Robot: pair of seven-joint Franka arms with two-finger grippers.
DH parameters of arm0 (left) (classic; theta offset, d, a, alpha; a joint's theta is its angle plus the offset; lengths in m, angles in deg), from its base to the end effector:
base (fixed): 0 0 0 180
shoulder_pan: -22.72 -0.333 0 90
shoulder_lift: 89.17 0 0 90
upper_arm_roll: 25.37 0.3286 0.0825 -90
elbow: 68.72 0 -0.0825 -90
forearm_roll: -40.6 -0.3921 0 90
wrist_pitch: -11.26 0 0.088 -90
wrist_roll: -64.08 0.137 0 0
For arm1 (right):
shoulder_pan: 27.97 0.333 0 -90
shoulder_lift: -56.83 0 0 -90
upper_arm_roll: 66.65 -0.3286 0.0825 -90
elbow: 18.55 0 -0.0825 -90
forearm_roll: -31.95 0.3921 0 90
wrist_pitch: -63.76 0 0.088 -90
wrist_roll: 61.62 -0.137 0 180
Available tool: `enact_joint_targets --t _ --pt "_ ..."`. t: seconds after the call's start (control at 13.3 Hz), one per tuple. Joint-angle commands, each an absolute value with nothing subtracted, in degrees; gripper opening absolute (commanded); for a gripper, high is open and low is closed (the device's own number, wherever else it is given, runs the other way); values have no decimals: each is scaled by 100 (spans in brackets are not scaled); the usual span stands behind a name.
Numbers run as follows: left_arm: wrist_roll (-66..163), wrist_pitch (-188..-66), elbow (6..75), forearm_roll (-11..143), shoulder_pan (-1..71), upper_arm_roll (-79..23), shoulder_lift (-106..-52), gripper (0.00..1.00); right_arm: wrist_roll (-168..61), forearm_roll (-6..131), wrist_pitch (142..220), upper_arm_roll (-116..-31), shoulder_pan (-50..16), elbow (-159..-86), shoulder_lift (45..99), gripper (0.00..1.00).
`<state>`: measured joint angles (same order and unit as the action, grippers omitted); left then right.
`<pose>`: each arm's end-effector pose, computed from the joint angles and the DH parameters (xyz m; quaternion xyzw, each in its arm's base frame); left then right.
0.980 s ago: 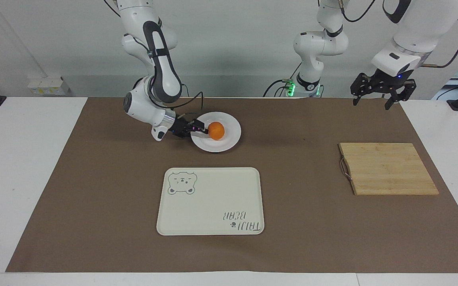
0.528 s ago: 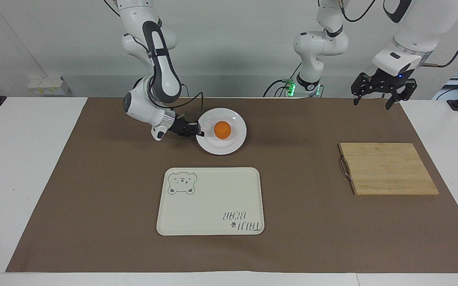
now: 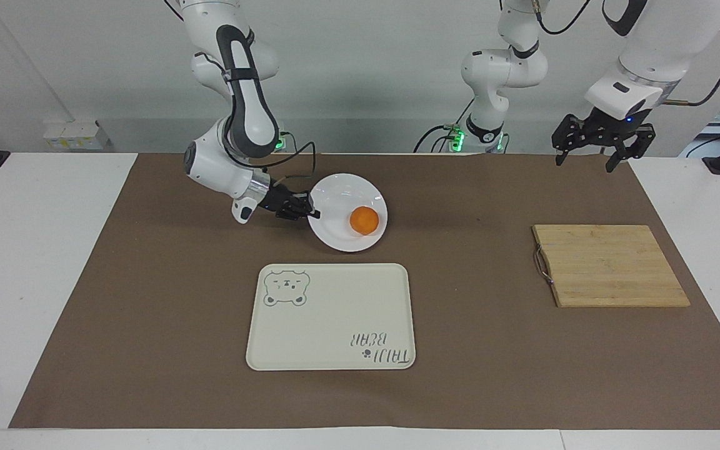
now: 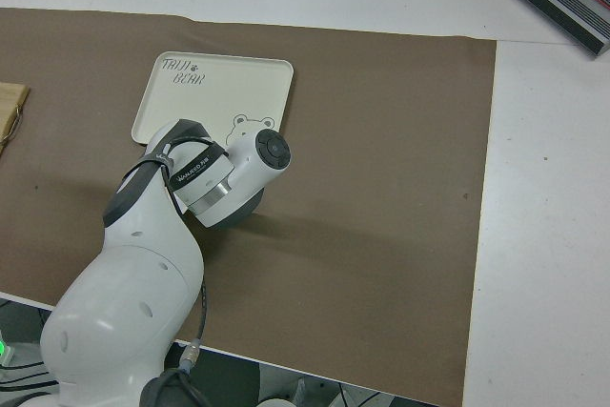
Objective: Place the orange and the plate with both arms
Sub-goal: 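Slide the plate with the right gripper onto the bear tray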
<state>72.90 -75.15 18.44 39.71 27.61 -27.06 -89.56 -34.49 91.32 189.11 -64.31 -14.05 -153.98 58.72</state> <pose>0.5508 -0.0614 0.6291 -0.9910 0.1335 0.0033 0.0078 0.4787 0.1515 0.2943 -0.9239 0.0222 0.0393 0.3801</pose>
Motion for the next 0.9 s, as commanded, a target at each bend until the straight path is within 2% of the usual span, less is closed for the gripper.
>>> enact_joint_targets --t 0.0,0.15,0.68,0.83 --pt "7234 -7522 1820 3884 2711 -2757 -8996 100 -3148 9259 18689 -6419 -1531 -14996 5929 0" --pt "7234 -7522 1820 3884 2703 -2757 -8996 100 -3139 9268 18672 -6419 -1575 -14733 5973 0" --pt "7234 -7522 1820 3884 2703 -2757 -8996 100 -3209 9646 18513 -6410 -1768 -13230 6790 0" --pt "7234 -7522 1820 3884 2703 -2757 -8996 100 -3218 9655 18505 -6419 -1883 -12634 7262 0"
